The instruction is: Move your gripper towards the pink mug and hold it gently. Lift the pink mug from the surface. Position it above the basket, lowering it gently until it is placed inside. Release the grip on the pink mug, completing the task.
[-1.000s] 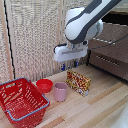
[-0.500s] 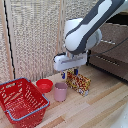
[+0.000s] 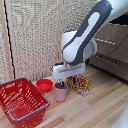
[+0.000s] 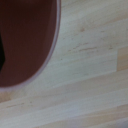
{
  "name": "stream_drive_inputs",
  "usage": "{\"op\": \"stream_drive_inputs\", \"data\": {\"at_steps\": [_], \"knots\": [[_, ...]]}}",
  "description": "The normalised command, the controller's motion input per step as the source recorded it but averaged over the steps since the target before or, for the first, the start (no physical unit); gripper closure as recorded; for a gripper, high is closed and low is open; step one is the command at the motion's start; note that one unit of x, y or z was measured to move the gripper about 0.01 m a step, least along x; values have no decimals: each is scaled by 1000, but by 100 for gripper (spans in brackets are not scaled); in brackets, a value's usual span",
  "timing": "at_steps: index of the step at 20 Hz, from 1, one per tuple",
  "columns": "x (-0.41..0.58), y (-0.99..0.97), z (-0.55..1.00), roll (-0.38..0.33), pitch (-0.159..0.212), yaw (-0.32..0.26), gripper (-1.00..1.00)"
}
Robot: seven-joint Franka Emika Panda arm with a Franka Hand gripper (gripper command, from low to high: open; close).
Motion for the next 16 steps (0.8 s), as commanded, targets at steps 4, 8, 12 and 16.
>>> {"op": "stream_drive_inputs", "data": {"at_steps": [4,8,12,16], "knots": [[46,87,-405,-54,-7,48,-100],[67,104,-341,-59,-1,47,100],[45,76,-162,-19,0,39,100],[0,87,-39,-20,18,11,100]]}}
